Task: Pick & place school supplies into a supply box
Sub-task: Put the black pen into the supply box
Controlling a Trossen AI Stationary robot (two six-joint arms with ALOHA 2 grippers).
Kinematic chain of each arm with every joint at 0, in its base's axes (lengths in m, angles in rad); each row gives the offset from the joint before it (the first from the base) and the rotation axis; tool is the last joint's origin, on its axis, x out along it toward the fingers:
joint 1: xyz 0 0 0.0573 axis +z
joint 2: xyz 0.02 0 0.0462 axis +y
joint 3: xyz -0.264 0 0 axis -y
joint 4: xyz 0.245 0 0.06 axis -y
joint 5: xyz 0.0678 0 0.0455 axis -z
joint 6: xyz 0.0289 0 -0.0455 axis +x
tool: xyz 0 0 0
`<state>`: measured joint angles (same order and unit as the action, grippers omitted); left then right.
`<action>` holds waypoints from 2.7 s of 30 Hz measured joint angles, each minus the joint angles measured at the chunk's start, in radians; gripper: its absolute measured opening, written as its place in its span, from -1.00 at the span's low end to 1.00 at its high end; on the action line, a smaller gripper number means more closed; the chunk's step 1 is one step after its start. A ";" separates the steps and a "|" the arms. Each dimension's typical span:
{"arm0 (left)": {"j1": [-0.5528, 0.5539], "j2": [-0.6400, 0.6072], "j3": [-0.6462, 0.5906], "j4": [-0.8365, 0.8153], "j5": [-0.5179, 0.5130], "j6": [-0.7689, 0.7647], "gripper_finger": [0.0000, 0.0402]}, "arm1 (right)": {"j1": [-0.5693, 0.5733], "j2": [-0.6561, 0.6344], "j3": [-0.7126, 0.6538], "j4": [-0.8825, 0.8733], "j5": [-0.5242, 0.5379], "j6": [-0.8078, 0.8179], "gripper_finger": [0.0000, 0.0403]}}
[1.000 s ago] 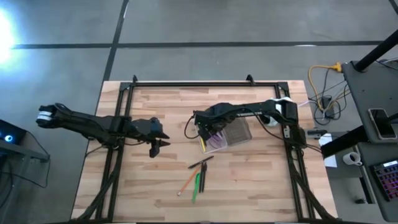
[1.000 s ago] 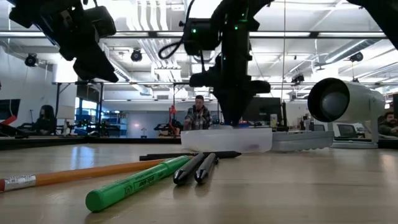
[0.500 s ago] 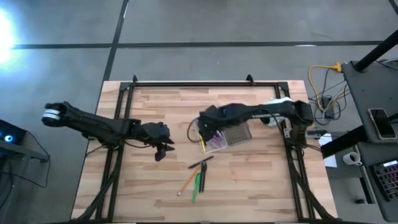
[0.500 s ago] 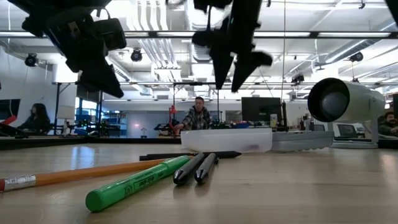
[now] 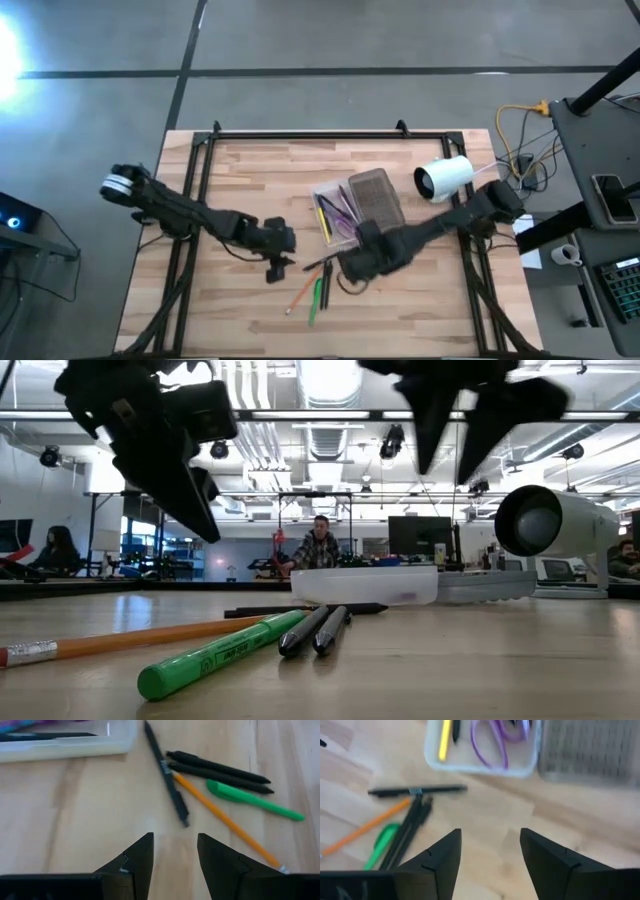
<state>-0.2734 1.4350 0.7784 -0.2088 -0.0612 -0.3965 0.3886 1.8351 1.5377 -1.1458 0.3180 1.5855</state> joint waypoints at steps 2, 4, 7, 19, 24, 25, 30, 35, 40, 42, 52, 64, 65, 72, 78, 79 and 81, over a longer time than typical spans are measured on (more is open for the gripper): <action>-0.020 0.060 0.054 -0.035 -0.002 -0.016 -0.32 | 0.043 0.000 -0.018 0.000 0.000 0.066 -0.04; -0.034 0.120 0.111 -0.074 -0.032 -0.025 -0.32 | 0.078 0.000 -0.038 -0.001 0.000 0.113 -0.04; -0.037 0.216 0.200 -0.156 -0.054 -0.032 -0.32 | 0.122 0.000 -0.063 0.000 -0.001 0.175 -0.04; -0.027 0.500 0.540 -0.387 -0.052 -0.007 -0.32 | 0.226 0.000 -0.086 -0.003 0.032 0.237 -0.05; -0.006 0.524 0.547 -0.463 -0.057 -0.006 -0.32 | 0.241 0.000 -0.087 -0.003 0.057 0.242 -0.05; -0.003 0.522 0.540 -0.463 -0.056 -0.006 -0.32 | 0.243 0.000 -0.088 -0.003 0.059 0.241 -0.05; 0.007 0.512 0.531 -0.406 -0.048 0.078 -0.32 | 0.244 0.000 -0.089 -0.003 0.083 0.245 -0.05; 0.011 0.511 0.530 -0.318 -0.045 0.126 -0.32 | 0.244 0.000 -0.089 -0.002 0.105 0.248 -0.05; 0.036 0.535 0.519 -0.312 -0.035 0.135 -0.37 | 0.244 0.000 -0.089 -0.001 0.105 0.248 -0.05; 0.044 0.537 0.508 -0.302 -0.024 0.147 -0.44 | 0.244 0.000 -0.089 -0.002 0.105 0.249 -0.05; 0.060 0.514 0.484 -0.302 0.015 0.209 -0.93 | 0.244 0.000 -0.089 -0.004 0.108 0.257 -0.05; 0.031 0.252 0.480 -0.411 0.000 0.406 -0.94 | 0.244 0.000 -0.090 -0.029 0.151 0.278 -0.05; 0.037 0.229 0.480 -0.410 -0.020 0.494 -0.95 | 0.244 0.000 -0.090 -0.028 0.158 0.281 -0.05; 0.118 0.173 0.485 -0.402 -0.203 1.310 -0.89 | 0.244 0.000 -0.091 -0.029 0.181 0.332 -0.06; 0.286 0.230 0.500 -0.384 -0.236 1.594 -0.90 | 0.244 0.000 -0.091 -0.025 0.181 0.380 -0.11; 0.298 0.240 0.499 -0.371 -0.235 1.640 -0.90 | 0.244 0.000 -0.091 -0.025 0.181 0.386 -0.12; 0.312 0.267 0.499 -0.344 -0.232 1.731 -0.90 | 0.244 0.000 -0.091 -0.026 0.181 0.390 -0.13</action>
<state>0.0387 1.7017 1.2774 -0.5530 -0.2932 1.3342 0.6327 1.8355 1.4467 -1.1717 0.4988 1.9755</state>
